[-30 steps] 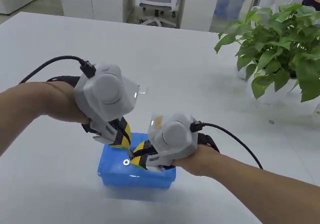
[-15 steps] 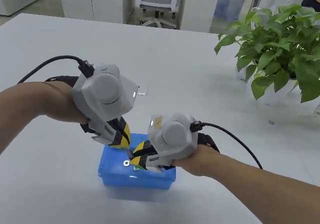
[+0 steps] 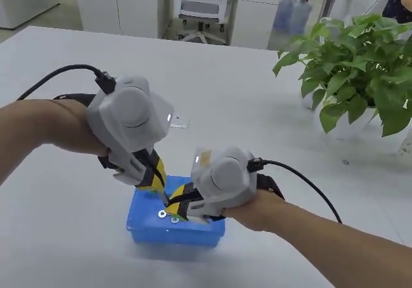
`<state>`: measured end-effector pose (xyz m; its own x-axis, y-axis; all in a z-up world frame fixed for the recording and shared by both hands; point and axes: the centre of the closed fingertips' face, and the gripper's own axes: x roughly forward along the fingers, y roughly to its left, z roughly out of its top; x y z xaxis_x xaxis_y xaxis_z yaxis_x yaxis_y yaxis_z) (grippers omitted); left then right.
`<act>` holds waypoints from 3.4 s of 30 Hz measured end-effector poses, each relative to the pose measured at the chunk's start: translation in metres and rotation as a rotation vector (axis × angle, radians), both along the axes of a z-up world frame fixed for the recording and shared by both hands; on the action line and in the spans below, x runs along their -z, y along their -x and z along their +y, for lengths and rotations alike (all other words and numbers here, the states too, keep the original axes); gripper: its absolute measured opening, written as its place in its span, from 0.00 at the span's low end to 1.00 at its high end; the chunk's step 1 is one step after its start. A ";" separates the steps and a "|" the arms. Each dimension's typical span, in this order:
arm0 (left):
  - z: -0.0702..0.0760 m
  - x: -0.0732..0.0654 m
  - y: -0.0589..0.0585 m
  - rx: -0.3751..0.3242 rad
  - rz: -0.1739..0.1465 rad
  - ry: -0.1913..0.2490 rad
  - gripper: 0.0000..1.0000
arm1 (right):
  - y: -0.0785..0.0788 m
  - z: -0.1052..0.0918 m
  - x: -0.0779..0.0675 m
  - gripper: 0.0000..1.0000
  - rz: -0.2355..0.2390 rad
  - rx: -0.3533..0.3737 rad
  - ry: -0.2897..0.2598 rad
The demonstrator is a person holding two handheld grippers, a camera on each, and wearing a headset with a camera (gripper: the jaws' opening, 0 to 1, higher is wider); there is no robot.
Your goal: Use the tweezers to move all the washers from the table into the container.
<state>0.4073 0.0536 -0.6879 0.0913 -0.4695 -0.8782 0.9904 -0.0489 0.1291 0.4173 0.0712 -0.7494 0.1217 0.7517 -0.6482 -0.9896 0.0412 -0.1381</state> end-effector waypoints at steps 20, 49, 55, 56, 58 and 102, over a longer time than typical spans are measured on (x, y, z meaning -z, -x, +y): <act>-0.006 -0.023 0.022 0.031 0.004 0.018 0.06 | 0.023 -0.010 -0.026 0.05 -0.034 -0.005 -0.023; -0.001 0.000 0.045 0.054 -0.007 -0.008 0.07 | 0.048 -0.024 -0.019 0.05 -0.045 -0.047 0.072; 0.001 0.010 0.049 0.043 -0.007 -0.009 0.07 | 0.054 -0.029 -0.016 0.05 -0.042 -0.054 0.085; 0.001 0.011 0.049 0.043 -0.009 -0.006 0.07 | 0.054 -0.030 -0.015 0.05 -0.042 -0.054 0.089; -0.001 0.013 0.051 0.041 -0.009 0.002 0.07 | 0.057 -0.032 -0.012 0.05 -0.038 -0.058 0.099; -0.006 0.108 0.091 0.002 0.055 0.008 0.07 | 0.098 -0.047 0.064 0.08 0.055 -0.078 0.215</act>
